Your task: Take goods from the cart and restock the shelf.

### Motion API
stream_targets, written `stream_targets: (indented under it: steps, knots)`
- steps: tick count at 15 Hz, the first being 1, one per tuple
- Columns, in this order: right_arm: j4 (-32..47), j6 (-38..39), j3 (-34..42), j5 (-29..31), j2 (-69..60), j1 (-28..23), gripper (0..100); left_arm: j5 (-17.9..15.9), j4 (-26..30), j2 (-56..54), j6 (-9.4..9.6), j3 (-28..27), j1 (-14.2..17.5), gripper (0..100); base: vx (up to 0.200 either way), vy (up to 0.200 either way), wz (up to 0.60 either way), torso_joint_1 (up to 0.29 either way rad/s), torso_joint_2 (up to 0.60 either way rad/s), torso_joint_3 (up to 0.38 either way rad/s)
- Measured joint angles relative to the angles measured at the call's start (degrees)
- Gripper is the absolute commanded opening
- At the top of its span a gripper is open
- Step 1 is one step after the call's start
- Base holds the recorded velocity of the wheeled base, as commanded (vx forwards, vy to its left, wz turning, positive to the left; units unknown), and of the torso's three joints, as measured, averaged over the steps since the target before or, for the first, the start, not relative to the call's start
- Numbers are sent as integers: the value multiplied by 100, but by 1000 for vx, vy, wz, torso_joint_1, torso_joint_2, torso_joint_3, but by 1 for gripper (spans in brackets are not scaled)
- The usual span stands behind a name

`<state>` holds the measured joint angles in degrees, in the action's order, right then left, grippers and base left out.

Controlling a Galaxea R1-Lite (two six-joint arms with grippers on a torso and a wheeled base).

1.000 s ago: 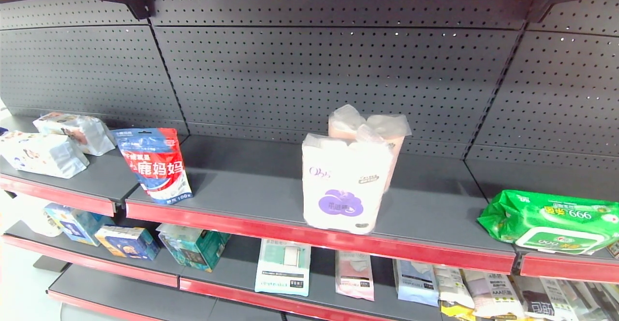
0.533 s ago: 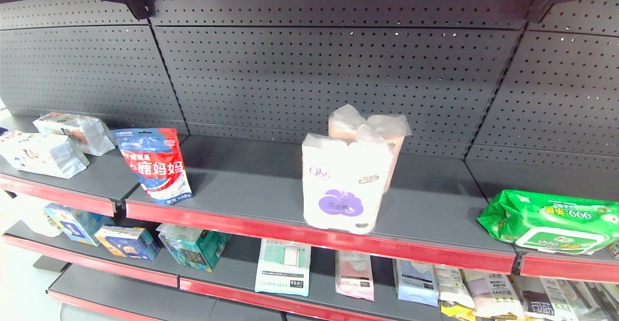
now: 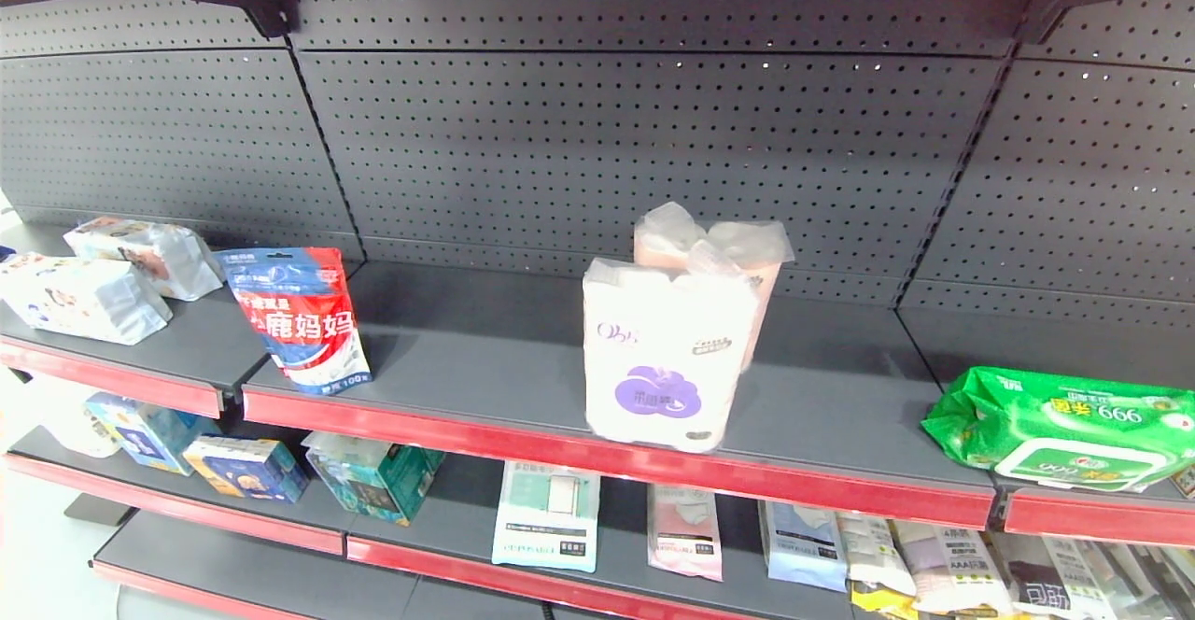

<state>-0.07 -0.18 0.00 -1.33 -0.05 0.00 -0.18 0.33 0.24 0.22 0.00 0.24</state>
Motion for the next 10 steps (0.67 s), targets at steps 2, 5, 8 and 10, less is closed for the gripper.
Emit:
stream_targets:
  steps: [2,5,8,10]
  knots:
    - [0,-2,0,0,0,-2,100,0,2,-2,5,0,0,100,0,0,-300,4,4,4]
    - [2,7,0,-4,0,-2,100,0,-1,-4,2,0,0,100,0,0,-600,1,2,2]
    - [2,-2,0,-1,0,-2,100,0,0,-4,0,0,0,100,0,0,-600,7,4,1]
    - [2,-2,0,-4,0,-2,100,0,2,-4,-1,0,0,100,0,0,-600,2,0,-5]
